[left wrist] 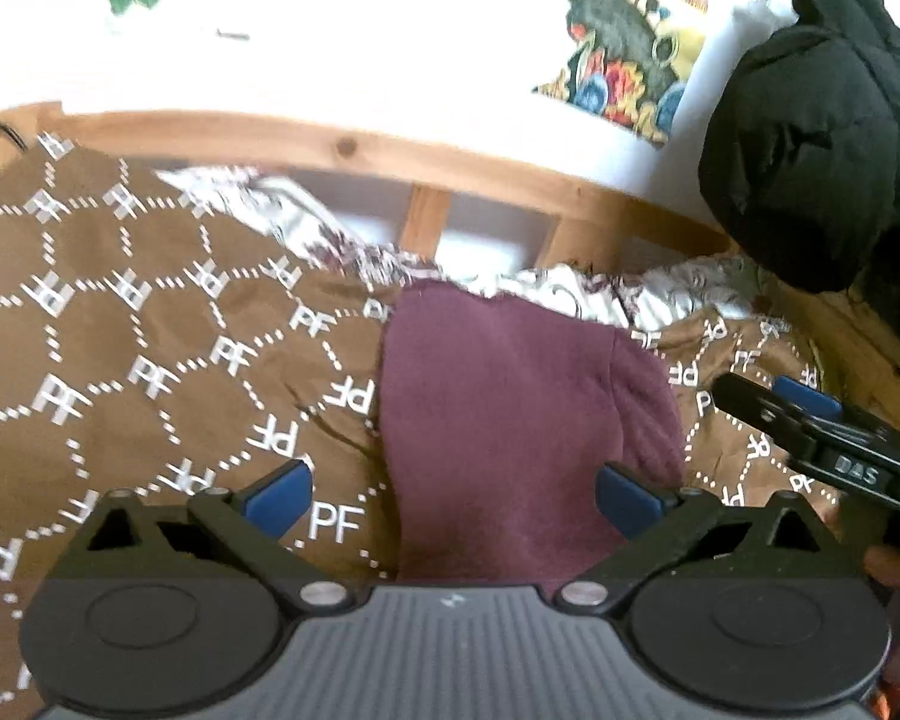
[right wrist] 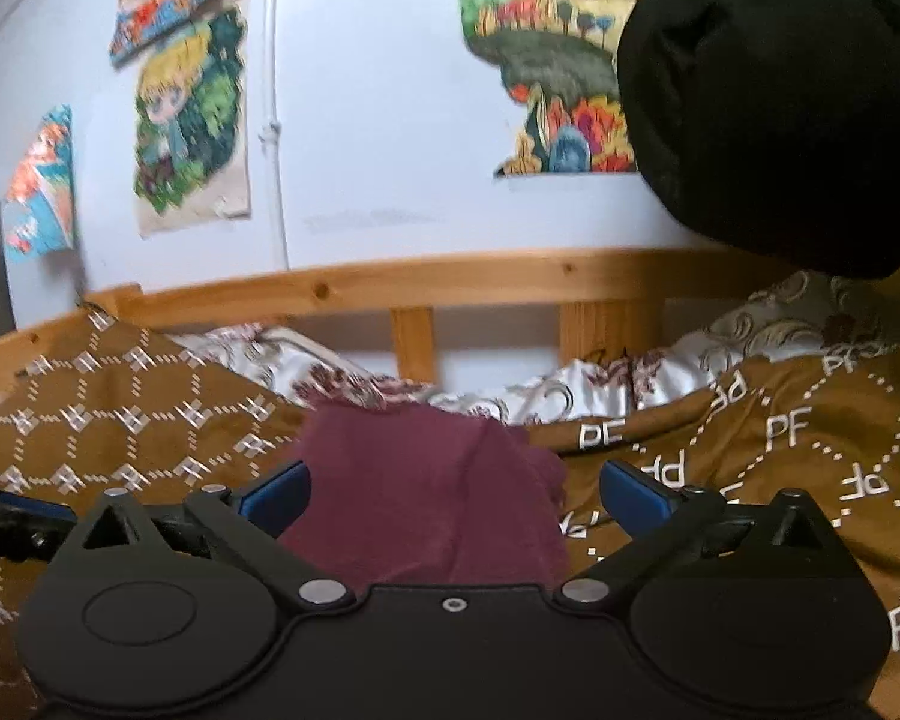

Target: Fold small clothes

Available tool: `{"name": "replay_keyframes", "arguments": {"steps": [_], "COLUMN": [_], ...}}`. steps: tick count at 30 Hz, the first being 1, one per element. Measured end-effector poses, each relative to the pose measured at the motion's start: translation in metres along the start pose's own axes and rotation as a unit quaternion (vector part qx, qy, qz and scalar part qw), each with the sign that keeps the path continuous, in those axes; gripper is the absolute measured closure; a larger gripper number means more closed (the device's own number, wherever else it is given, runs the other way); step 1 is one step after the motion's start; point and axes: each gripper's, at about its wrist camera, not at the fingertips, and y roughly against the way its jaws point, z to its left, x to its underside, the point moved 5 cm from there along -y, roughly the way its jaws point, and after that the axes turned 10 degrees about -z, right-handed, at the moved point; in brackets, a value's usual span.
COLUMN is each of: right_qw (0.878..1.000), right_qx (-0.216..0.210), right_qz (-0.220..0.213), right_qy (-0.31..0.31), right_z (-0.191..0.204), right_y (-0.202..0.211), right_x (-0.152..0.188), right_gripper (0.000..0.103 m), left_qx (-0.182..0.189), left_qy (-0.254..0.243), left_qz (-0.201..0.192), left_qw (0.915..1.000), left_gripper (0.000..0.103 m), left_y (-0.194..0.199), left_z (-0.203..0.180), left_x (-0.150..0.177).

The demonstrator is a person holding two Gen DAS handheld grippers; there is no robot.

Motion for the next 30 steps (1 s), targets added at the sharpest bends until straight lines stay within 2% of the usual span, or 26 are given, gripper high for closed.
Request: {"name": "replay_keyframes", "arguments": {"steps": [5,10,13,17,24,30], "right_qw": [0.999,0.998,0.998,0.999,0.997,0.998], "right_qx": [0.012,0.028,0.023,0.007,0.028,0.04], "right_qz": [-0.023,-0.04,-0.045,-0.034,-0.037,-0.025], "right_qy": [-0.025,-0.031,-0.026,-0.041,-0.061,-0.045], "right_z": [0.005,0.018,0.033,0.05,0.058,0.059], "right_y": [0.049,0.106,0.139,0.176,0.226,0.239], "right_x": [-0.021,-0.035,-0.037,-0.029,-0.012,0.009], "right_gripper": [0.001,0.001,0.001,0.001,0.001,0.001], "left_qx": [-0.018,-0.027,-0.029,-0.045,-0.039,-0.055], "left_qy": [-0.016,-0.06,-0.077,-0.091,-0.04,-0.073], "left_qz": [-0.026,-0.046,-0.046,-0.042,-0.053,-0.052], "left_qw": [0.9994,0.9967,0.9955,0.994,0.997,0.9945], "left_gripper": [0.001,0.001,0.001,0.001,0.001,0.001], "left_y": [0.044,0.095,0.117,0.138,0.17,0.175], "left_z": [-0.008,-0.025,-0.032,-0.032,-0.017,-0.014], "left_x": [-0.008,-0.002,0.006,0.023,0.038,0.06]}}
